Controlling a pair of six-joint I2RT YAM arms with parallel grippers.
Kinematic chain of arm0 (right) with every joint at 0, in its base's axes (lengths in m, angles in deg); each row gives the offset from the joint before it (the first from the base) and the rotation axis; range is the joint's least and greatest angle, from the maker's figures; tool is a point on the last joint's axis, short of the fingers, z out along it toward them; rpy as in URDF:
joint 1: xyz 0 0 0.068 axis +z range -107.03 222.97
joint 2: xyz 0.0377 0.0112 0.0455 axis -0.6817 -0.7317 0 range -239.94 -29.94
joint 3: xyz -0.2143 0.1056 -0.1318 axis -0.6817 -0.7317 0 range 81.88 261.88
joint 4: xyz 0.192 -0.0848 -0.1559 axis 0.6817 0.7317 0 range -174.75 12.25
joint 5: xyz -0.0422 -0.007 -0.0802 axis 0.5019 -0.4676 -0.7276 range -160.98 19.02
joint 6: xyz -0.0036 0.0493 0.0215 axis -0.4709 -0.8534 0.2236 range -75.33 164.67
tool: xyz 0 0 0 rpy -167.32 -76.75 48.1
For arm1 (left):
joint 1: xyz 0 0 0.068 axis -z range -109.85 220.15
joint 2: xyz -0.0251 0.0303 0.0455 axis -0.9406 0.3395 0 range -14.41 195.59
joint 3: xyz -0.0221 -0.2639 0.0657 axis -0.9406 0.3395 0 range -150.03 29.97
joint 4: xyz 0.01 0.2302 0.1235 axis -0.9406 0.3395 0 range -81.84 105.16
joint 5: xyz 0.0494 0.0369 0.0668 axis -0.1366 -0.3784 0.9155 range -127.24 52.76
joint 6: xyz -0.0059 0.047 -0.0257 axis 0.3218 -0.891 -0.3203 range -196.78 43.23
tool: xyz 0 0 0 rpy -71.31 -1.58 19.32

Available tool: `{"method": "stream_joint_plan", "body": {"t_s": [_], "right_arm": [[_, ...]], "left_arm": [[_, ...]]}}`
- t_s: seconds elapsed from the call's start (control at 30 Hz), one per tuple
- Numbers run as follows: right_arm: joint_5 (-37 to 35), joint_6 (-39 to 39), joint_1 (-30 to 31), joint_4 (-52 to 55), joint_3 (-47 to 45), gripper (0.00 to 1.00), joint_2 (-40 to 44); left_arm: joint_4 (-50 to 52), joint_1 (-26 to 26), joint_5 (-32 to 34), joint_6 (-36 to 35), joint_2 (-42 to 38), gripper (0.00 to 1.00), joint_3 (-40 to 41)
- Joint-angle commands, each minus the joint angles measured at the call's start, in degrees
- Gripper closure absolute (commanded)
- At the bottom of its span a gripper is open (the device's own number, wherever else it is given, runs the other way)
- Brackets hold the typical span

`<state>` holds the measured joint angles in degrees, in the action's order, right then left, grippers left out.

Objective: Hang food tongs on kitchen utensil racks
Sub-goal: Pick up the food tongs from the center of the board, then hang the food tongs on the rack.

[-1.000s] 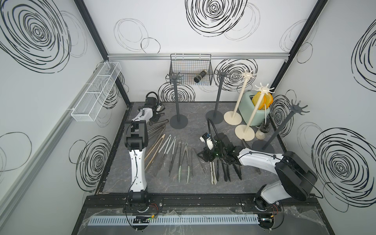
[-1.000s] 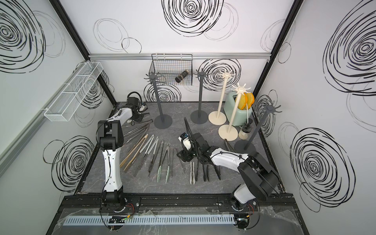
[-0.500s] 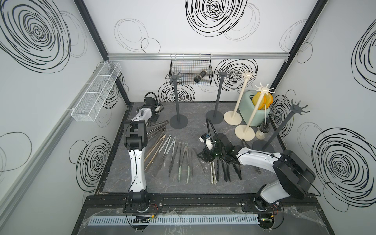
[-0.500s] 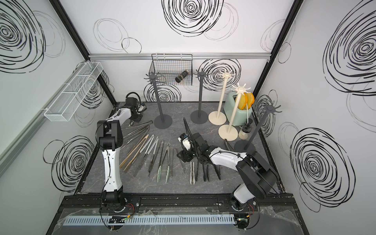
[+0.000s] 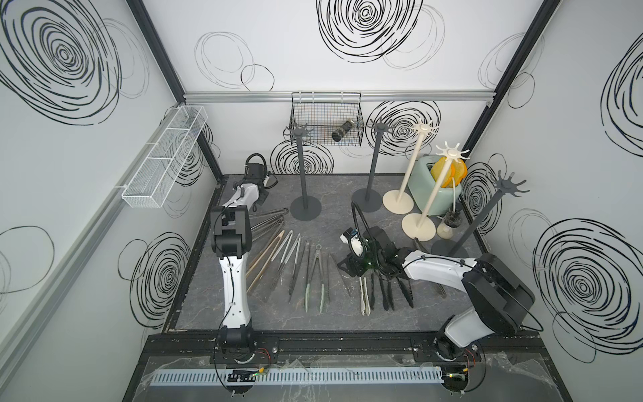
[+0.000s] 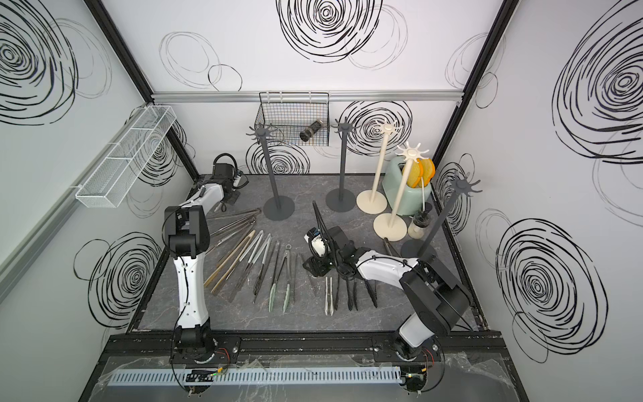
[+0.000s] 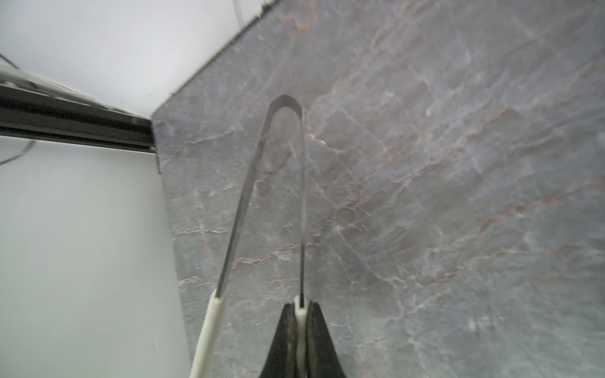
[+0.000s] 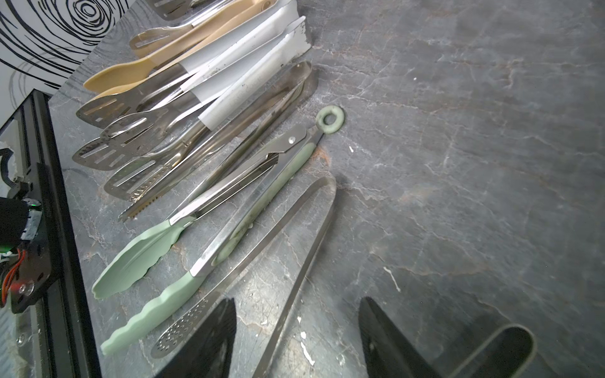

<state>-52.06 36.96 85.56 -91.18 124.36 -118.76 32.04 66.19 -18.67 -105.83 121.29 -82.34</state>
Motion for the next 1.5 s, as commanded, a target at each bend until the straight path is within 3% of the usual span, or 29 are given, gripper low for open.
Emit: {"method": "stream_joint_plan", "body": {"t_s": [0.0, 0.17, 0.3, 0.53, 0.67, 0.77, 1.0, 1.33, 1.47], "right_arm": [[0.2, -0.8, -0.3, 0.3, -0.2, 0.38, 3.7], [-2.9, -2.6, -1.0, 0.8, -2.5, 0.38, 11.6], [-6.1, -3.5, -2.0, 1.9, -4.0, 0.37, 18.4], [-8.0, -3.7, -3.3, 0.8, -6.4, 0.37, 23.6], [-7.5, -3.1, -3.6, 0.3, -6.5, 0.38, 22.8], [-7.4, -2.8, -3.7, -0.2, -6.5, 0.38, 21.6], [-5.5, -3.1, -3.7, 2.2, -4.3, 0.38, 18.0], [-6.3, -3.3, -3.8, 3.0, -5.2, 0.39, 17.9], [-6.2, -3.3, -3.8, 3.0, -5.1, 0.39, 17.4]], "left_arm": [[-4.6, 0.7, 1.4, 2.5, -9.8, 1.00, -1.9], [-4.6, 1.0, -4.0, 10.9, -21.4, 1.00, 3.9], [-10.6, 1.0, -12.3, 20.0, -35.1, 1.00, 16.6], [-20.8, 1.2, -32.9, 29.6, -53.4, 1.00, 36.3], [-27.3, 1.8, -48.0, 32.7, -59.9, 1.00, 42.8], [-33.9, 3.9, -54.1, 35.2, -63.4, 1.00, 46.3], [-38.1, 9.7, -49.0, 35.6, -63.8, 1.00, 46.4], [-40.0, 11.1, -40.6, 34.5, -57.2, 1.00, 42.4], [-39.4, 11.4, -40.7, 34.1, -54.0, 1.00, 39.5]]}}
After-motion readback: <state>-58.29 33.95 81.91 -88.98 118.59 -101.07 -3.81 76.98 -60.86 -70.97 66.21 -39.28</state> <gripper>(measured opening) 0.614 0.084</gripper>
